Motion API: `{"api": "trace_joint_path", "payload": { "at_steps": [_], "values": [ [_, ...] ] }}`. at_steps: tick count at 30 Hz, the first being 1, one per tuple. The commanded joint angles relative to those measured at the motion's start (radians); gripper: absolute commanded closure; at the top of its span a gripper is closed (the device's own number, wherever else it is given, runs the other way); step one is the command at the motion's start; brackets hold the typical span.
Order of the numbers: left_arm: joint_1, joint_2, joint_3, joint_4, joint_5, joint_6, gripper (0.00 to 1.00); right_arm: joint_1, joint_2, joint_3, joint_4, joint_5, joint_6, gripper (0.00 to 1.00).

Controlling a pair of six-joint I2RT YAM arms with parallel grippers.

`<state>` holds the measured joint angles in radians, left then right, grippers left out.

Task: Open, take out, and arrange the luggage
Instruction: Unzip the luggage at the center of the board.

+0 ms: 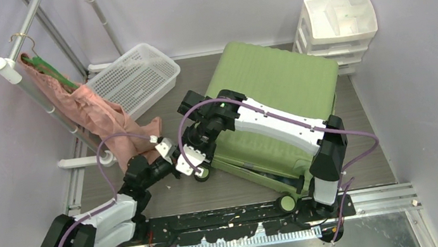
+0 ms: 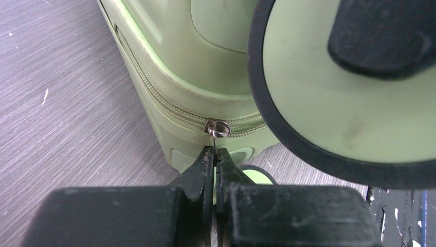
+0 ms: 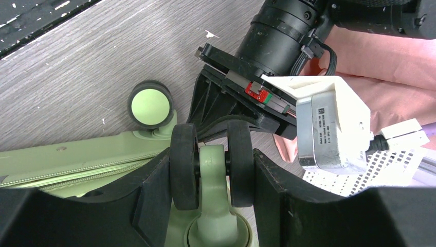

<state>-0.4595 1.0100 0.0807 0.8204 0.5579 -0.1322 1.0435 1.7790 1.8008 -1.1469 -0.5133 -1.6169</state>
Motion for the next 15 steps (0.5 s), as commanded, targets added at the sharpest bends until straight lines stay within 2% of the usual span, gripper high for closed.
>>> {"api": "trace_joint_path", "payload": {
  "at_steps": [1, 9, 15],
  "values": [
    [0.005, -0.027, 0.025, 0.053, -0.031, -0.007, 1.00, 0.017, -0.109, -0.014, -0.380, -0.096, 0.103, 0.93],
    [0.045, -0.104, 0.053, -0.160, -0.248, -0.011, 1.00, 0.017, -0.114, -0.029, -0.363, -0.085, 0.110, 0.93],
    [0.056, 0.005, 0.122, -0.135, -0.268, -0.044, 1.00, 0.016, -0.104, -0.032, -0.348, -0.082, 0.123, 0.93]
  ]
}}
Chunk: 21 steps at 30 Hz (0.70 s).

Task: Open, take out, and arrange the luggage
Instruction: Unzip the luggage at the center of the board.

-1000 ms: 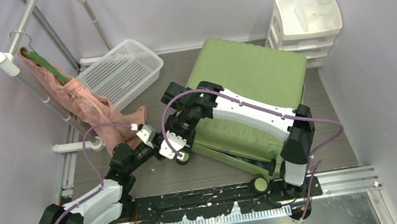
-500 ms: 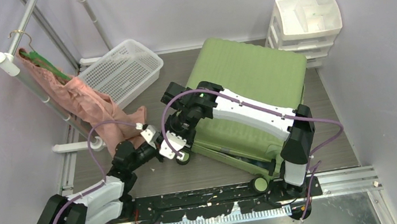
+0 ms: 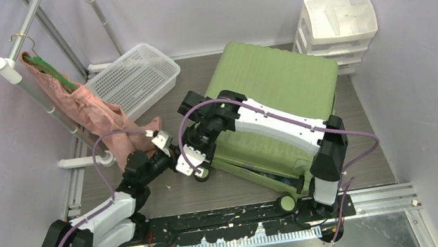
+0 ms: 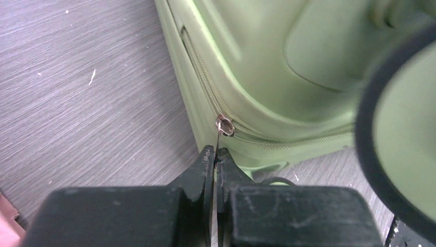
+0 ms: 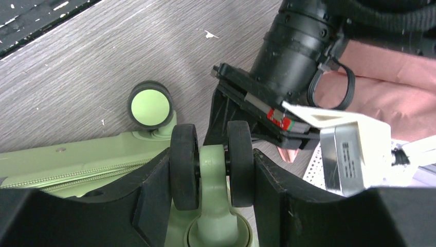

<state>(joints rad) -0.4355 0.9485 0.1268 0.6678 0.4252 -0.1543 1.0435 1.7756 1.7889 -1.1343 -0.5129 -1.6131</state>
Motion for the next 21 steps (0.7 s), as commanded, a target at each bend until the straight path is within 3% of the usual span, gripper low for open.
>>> {"api": "trace_joint_path", "payload": {
  "at_steps": [1, 7, 11, 16, 21],
  "values": [
    [0.032, 0.101, 0.093, 0.031, -0.144, -0.039, 1.00, 0.017, -0.099, -0.020, -0.358, -0.082, 0.122, 0.93],
    [0.032, 0.283, 0.157, 0.129, -0.213, -0.130, 1.00, 0.017, -0.100, -0.033, -0.325, -0.063, 0.164, 0.93],
    [0.032, 0.294, 0.167, 0.118, -0.259, -0.187, 0.99, 0.016, -0.103, -0.049, -0.238, -0.040, 0.251, 0.88],
    [0.032, 0.135, 0.110, -0.026, -0.277, -0.256, 0.69, 0.018, -0.112, -0.032, -0.139, -0.026, 0.422, 0.47],
    [0.031, -0.205, 0.057, -0.382, -0.287, -0.340, 0.54, 0.017, -0.138, 0.043, -0.165, -0.102, 0.533, 0.07]
  ]
}}
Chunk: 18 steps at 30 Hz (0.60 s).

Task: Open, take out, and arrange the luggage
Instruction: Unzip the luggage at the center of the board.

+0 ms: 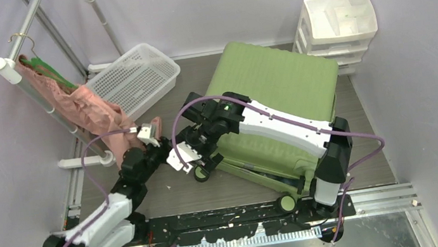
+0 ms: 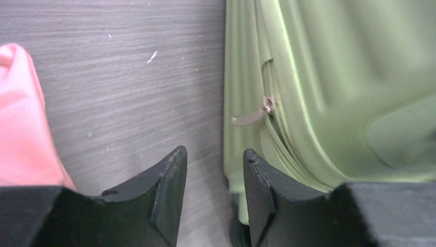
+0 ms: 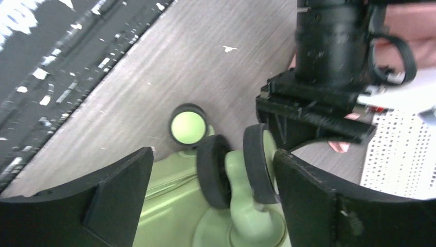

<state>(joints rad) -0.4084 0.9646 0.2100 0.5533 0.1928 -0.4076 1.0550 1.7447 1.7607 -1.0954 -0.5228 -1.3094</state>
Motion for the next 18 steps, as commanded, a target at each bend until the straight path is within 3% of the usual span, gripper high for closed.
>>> {"api": "trace_joint_path", "payload": {
  "at_steps": [1, 5, 11, 18],
  "values": [
    [0.003, -0.325, -0.027, -0.353, -0.056, -0.104, 0.53, 0.005, -0.112, 0.089, -0.210, -0.105, 0.254, 0.02],
    [0.003, -0.606, -0.016, -0.624, -0.050, -0.199, 0.42, 0.004, -0.114, 0.178, -0.266, -0.122, 0.342, 0.00],
    [0.003, -0.878, -0.004, -0.824, 0.011, -0.371, 0.20, -0.038, -0.161, 0.196, -0.294, -0.090, 0.467, 0.00],
    [0.002, -0.944, 0.004, -0.844, 0.176, -0.521, 0.12, -0.379, -0.361, 0.011, -0.103, -0.220, 0.668, 0.00]
  ]
}}
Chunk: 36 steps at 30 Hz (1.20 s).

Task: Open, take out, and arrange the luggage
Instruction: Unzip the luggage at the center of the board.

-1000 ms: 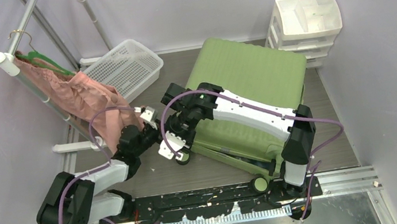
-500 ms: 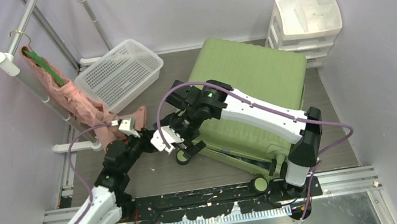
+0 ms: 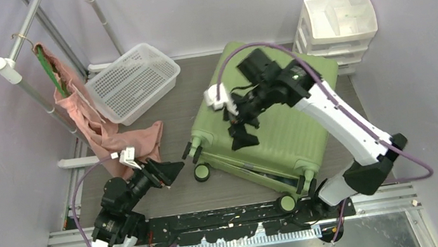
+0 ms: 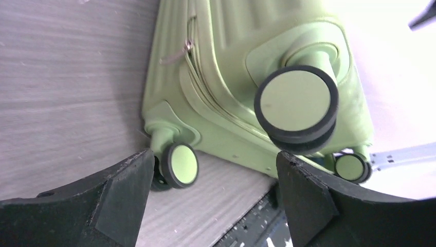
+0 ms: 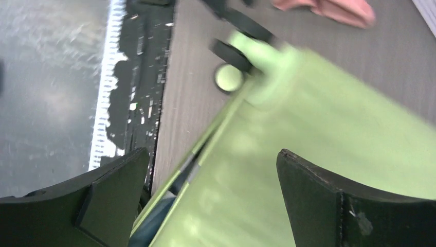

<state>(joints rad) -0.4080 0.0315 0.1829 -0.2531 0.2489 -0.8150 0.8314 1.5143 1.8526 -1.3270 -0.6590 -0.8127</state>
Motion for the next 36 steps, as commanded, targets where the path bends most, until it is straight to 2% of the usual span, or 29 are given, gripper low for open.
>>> {"api": "trace_joint_path", "payload": {
  "at_steps": [1, 10, 16, 19, 21, 23, 26, 28, 31, 36],
  "values": [
    [0.002, -0.005, 0.039, -0.042, 0.136, -0.124, 0.11, -0.198, -0.165, -0.128, 0.163, -0.089, 0.210, 0.00],
    [-0.019, 0.147, 0.114, -0.092, 0.321, -0.161, 0.14, -0.526, -0.301, -0.272, 0.288, -0.223, 0.368, 0.00],
    [-0.194, 0.160, 0.150, -0.085, 0.246, -0.118, 0.17, -0.643, -0.292, -0.295, 0.316, -0.261, 0.414, 0.00],
    [-0.338, 0.202, 0.144, -0.017, 0.166, -0.108, 0.18, -0.673, -0.286, -0.300, 0.318, -0.253, 0.423, 0.00],
    [-0.480, 0.278, 0.143, 0.070, 0.083, -0.084, 0.19, -0.691, -0.284, -0.303, 0.324, -0.240, 0.429, 0.00],
    [-0.655, 0.431, 0.181, 0.135, -0.044, -0.012, 0.19, -0.708, -0.285, -0.305, 0.330, -0.230, 0.433, 0.00],
    [-0.950, 0.655, 0.325, 0.172, -0.244, 0.156, 0.18, -0.734, -0.289, -0.304, 0.321, -0.221, 0.434, 0.00],
    [-1.088, 0.777, 0.415, 0.172, -0.350, 0.247, 0.17, -0.747, -0.293, -0.306, 0.304, -0.217, 0.426, 0.00],
    [-1.172, 0.925, 0.545, 0.141, -0.474, 0.287, 0.17, -0.760, -0.298, -0.320, 0.302, -0.213, 0.424, 0.00],
    [-1.227, 1.112, 0.731, 0.165, -0.669, 0.304, 0.16, -0.782, -0.314, -0.335, 0.317, -0.194, 0.434, 0.00]
  ]
}}
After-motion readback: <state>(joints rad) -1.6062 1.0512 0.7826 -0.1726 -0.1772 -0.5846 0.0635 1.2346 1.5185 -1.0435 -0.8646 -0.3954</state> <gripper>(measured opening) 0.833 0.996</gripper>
